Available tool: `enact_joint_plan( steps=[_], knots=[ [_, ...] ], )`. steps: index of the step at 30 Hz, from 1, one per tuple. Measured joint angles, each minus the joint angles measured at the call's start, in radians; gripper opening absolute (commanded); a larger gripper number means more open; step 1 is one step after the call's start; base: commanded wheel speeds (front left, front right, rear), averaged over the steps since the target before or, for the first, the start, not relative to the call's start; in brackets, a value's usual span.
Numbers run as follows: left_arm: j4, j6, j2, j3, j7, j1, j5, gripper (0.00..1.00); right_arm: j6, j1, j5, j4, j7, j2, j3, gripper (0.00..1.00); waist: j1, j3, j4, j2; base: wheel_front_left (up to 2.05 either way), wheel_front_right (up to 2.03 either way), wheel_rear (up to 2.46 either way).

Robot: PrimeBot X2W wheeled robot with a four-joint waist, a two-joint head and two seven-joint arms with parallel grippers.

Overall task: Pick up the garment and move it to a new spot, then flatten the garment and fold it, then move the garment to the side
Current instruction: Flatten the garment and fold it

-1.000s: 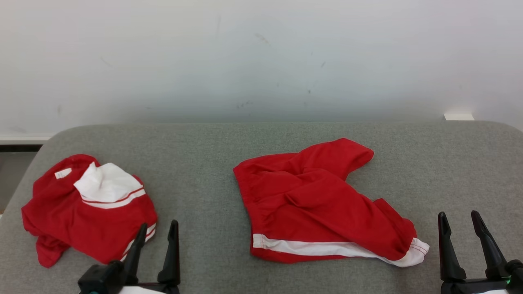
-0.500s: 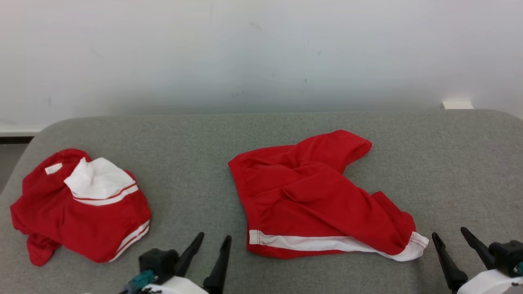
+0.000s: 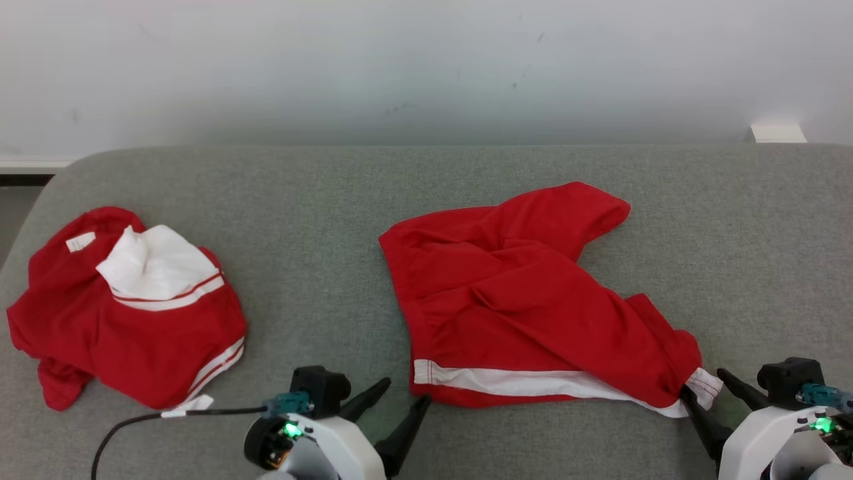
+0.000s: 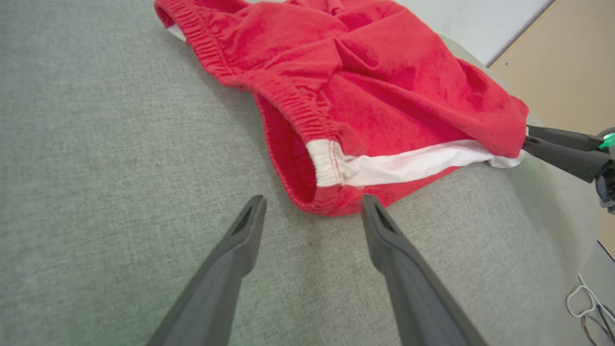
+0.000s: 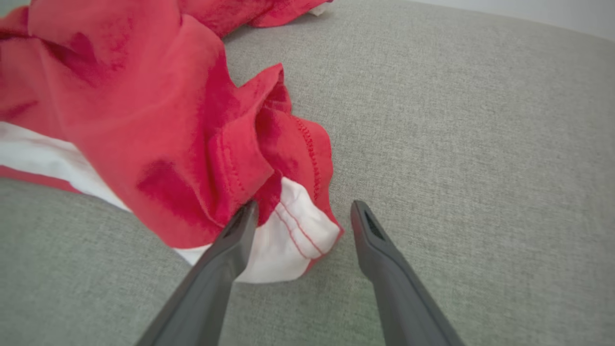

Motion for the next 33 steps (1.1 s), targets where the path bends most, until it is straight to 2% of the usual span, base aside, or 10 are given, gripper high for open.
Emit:
enact_joint_plan(
  steps=[7,10,11,12,14,18,25,27,29,33],
  knots=[
    [0.044,0.0,0.014,-0.089,-0.037,-0.087,-0.053,1.0,0.0,-0.043,0.039,0.041,-0.03,-0.011,0.071,1.0,0.0,0.024,0.002,0.0,0.0,0.0,0.0],
    [0.067,0.0,0.012,-0.127,-0.049,-0.114,-0.08,1.0,0.0,-0.053,0.051,0.055,-0.042,-0.013,0.096,0.7,0.0,0.027,-0.001,0.0,0.0,0.0,0.0],
    [0.076,0.0,0.011,-0.136,-0.051,-0.121,-0.088,0.81,0.0,-0.057,0.054,0.059,-0.048,-0.014,0.102,0.52,0.0,0.027,-0.002,0.0,0.0,0.0,0.0],
    [0.085,0.0,0.011,-0.147,-0.056,-0.128,-0.093,0.47,0.0,-0.06,0.06,0.063,-0.049,-0.015,0.11,0.45,0.0,0.027,-0.003,0.0001,0.0,0.0,0.0],
    [0.104,0.0,0.011,-0.164,-0.069,-0.14,-0.103,0.0,0.0,-0.062,0.065,0.068,-0.066,-0.016,0.123,0.3,0.0,0.024,-0.005,0.0,0.0,0.0,0.0],
    [0.128,0.0,0.012,-0.191,-0.109,-0.154,-0.131,0.0,0.0,-0.065,0.077,0.081,-0.096,-0.018,0.129,0.08,0.0,0.013,-0.007,0.0,0.0,0.0,0.0],
    [0.136,0.0,0.026,-0.198,-0.177,-0.162,-0.172,0.0,0.0,-0.05,0.137,0.075,-0.149,-0.025,0.075,0.2,-0.0001,-0.019,0.001,0.0,0.0,0.0,0.0],
    [0.128,0.0,0.031,-0.195,-0.194,-0.162,-0.19,0.0,0.0,-0.035,0.171,0.046,-0.16,-0.026,0.055,0.18,-0.0001,-0.03,0.002,0.0,0.0,0.0,0.0],
    [0.107,0.0,0.037,-0.184,-0.212,-0.162,-0.21,0.0,0.0,-0.029,0.21,0.004,-0.171,-0.027,0.038,0.0,-0.0001,-0.041,0.003,0.0,0.0,0.0,0.0],
    [0.052,0.0,0.069,-0.168,-0.216,-0.189,-0.231,0.0,0.0,-0.03,0.275,-0.076,-0.179,-0.039,0.006,0.0,-0.0001,-0.052,0.002,0.0,0.0,0.0,0.0]
  ],
)
